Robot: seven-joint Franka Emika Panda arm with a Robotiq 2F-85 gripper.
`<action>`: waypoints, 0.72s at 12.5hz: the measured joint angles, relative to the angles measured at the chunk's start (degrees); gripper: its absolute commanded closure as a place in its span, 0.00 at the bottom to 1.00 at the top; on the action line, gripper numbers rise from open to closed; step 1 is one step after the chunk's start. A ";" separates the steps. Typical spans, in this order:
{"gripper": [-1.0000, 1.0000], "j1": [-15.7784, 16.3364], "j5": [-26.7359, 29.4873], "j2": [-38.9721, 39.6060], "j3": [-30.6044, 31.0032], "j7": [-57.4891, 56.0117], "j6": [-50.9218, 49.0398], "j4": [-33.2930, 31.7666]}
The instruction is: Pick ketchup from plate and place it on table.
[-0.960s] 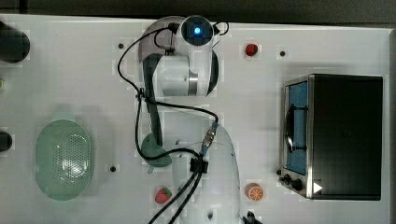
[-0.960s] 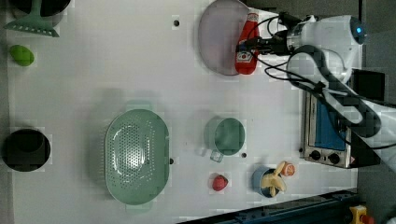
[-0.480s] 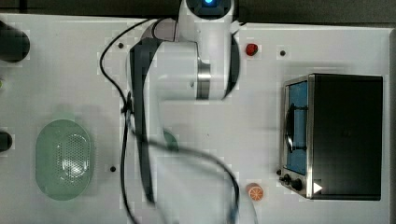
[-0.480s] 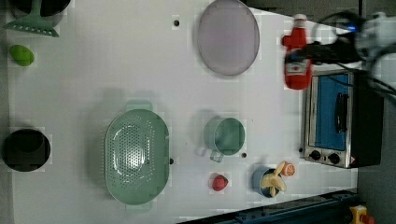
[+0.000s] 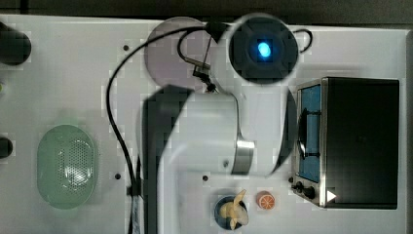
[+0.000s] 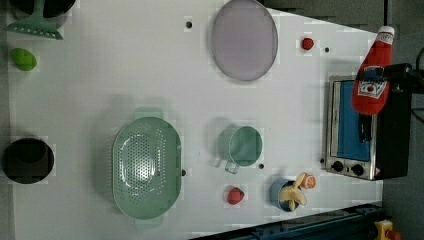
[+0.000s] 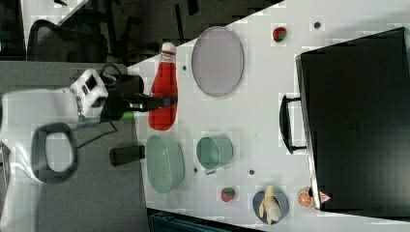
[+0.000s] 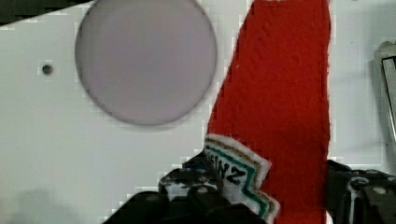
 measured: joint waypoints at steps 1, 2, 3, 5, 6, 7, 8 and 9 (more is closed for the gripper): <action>0.42 -0.42 0.03 -1.00 -0.18 0.36 3.90 -4.20; 0.42 -0.72 0.01 -1.18 -0.33 0.56 7.15 -8.73; 0.42 -0.98 0.01 -0.69 -0.31 0.81 10.84 -13.65; 0.42 -1.10 0.01 2.50 -0.52 1.51 19.15 -22.16; 0.42 -1.07 -0.13 5.02 -0.65 1.59 21.11 -25.07; 0.42 -0.99 -0.38 7.85 -0.70 1.71 22.03 -27.08; 0.42 -0.91 -0.65 10.70 -0.60 1.73 23.15 -28.31; 0.42 -0.91 -0.65 13.41 -0.36 1.73 24.44 -28.87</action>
